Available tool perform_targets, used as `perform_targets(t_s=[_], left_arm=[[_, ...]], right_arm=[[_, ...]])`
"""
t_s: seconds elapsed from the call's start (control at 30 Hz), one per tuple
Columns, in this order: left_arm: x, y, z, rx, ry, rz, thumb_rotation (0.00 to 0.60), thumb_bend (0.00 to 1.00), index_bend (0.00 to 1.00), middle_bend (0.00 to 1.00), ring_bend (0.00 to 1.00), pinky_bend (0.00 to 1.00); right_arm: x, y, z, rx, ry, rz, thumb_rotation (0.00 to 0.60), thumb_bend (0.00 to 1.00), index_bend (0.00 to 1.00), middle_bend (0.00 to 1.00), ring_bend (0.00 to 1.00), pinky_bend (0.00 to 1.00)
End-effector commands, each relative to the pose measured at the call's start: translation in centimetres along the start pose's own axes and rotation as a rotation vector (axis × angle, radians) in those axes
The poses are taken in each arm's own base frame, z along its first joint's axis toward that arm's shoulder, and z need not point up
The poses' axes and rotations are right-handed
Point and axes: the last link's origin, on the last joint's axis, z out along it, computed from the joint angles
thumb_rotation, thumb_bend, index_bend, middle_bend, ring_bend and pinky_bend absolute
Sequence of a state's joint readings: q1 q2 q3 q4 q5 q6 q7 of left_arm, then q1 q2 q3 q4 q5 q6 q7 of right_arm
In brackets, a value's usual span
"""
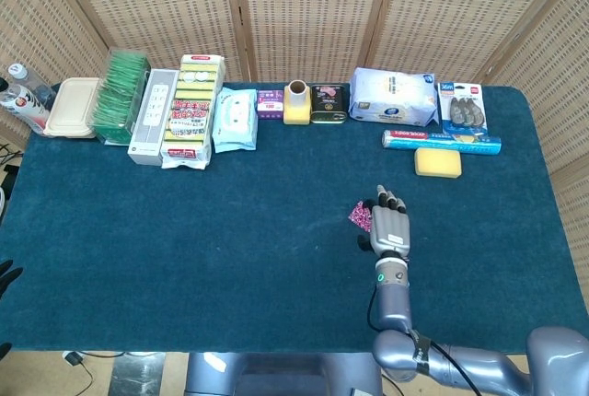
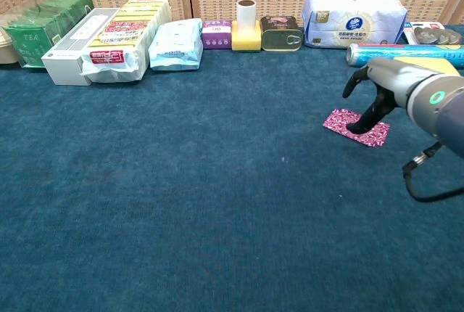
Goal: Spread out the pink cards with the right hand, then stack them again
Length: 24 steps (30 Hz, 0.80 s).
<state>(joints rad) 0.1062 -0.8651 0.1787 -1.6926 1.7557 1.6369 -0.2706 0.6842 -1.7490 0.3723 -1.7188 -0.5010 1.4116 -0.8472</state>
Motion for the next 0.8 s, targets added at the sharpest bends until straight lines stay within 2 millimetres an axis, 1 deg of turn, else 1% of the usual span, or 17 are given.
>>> perform_targets(t_s=[0.03, 0.07, 0.13, 0.2, 0.27, 0.3, 0.37, 0.43, 0.47, 0.57, 0.6, 0.73, 0.77, 0.8], left_arm=[[0.0, 0.1, -0.2, -0.004, 0.007, 0.002, 0.6, 0.12, 0.0, 0.0, 0.0, 0.01], [0.0, 0.2, -0.4, -0.009, 0.012, 0.008, 0.6, 0.12, 0.0, 0.0, 0.0, 0.01], [0.0, 0.2, -0.6, -0.008, 0.018, 0.017, 0.6, 0.12, 0.0, 0.0, 0.0, 0.01], [0.0, 0.2, -0.8, -0.004, 0.031, 0.032, 0.6, 0.12, 0.0, 0.0, 0.0, 0.01], [0.0, 0.3, -1.2, -0.004, 0.042, 0.041, 0.6, 0.12, 0.0, 0.0, 0.0, 0.01], [0.0, 0.4, -1.3, -0.005, 0.047, 0.045, 0.6, 0.12, 0.0, 0.0, 0.0, 0.01], [-0.1, 0.5, -1.7, -0.007, 0.053, 0.051, 0.6, 0.12, 0.0, 0.0, 0.0, 0.01], [-0.2, 0.6, -2.1, -0.009, 0.058, 0.057, 0.6, 0.12, 0.0, 0.0, 0.0, 0.01], [-0.3, 0.9, -2.6, -0.016, 0.06, 0.064, 0.6, 0.12, 0.0, 0.0, 0.0, 0.01], [-0.5, 1.1, -3.3, -0.023, 0.072, 0.076, 0.6, 0.12, 0.0, 0.0, 0.0, 0.01], [-0.5, 1.1, -3.5, -0.021, 0.076, 0.078, 0.6, 0.12, 0.0, 0.0, 0.0, 0.01], [-0.5, 1.1, -4.0, -0.008, 0.094, 0.082, 0.6, 0.12, 0.0, 0.0, 0.0, 0.01], [-0.4, 1.1, -4.3, 0.002, 0.107, 0.086, 0.6, 0.12, 0.0, 0.0, 0.0, 0.01], [-0.4, 1.1, -4.5, 0.008, 0.118, 0.088, 0.6, 0.12, 0.0, 0.0, 0.0, 0.01]], right_arm=[[0.6, 1.3, -1.9, 0.102, 0.016, 0.003, 0.6, 0.36, 0.25, 0.04, 0.0, 0.07], [0.8, 2.2, -2.9, 0.182, -0.011, -0.019, 0.6, 0.35, 0.25, 0.04, 0.0, 0.07], [1.3, 3.4, -3.5, 0.24, -0.014, -0.043, 0.6, 0.29, 0.25, 0.03, 0.0, 0.05], [1.6, 4.9, -4.2, 0.296, -0.002, -0.09, 0.6, 0.19, 0.22, 0.02, 0.0, 0.01], [2.1, 6.5, -4.9, 0.342, 0.021, -0.124, 0.598, 0.11, 0.2, 0.02, 0.0, 0.0], [2.4, 7.3, -5.2, 0.362, 0.04, -0.139, 0.591, 0.08, 0.19, 0.02, 0.0, 0.0], [2.9, 8.7, -5.6, 0.382, 0.08, -0.147, 0.554, 0.03, 0.18, 0.02, 0.0, 0.0], [3.4, 10.3, -6.0, 0.404, 0.13, -0.152, 0.537, 0.01, 0.17, 0.02, 0.0, 0.0], [4.2, 12.2, -6.5, 0.413, 0.187, -0.159, 0.536, 0.0, 0.17, 0.02, 0.0, 0.0], [4.9, 15.2, -7.4, 0.454, 0.236, -0.165, 0.535, 0.0, 0.17, 0.03, 0.0, 0.0], [5.1, 16.0, -7.7, 0.457, 0.249, -0.172, 0.535, 0.0, 0.17, 0.03, 0.0, 0.0], [5.6, 18.0, -8.9, 0.446, 0.281, -0.181, 0.536, 0.0, 0.15, 0.03, 0.0, 0.0], [5.9, 19.2, -10.0, 0.412, 0.301, -0.173, 0.536, 0.0, 0.15, 0.03, 0.0, 0.0], [6.1, 19.9, -11.1, 0.396, 0.314, -0.169, 0.536, 0.0, 0.15, 0.03, 0.0, 0.0]])
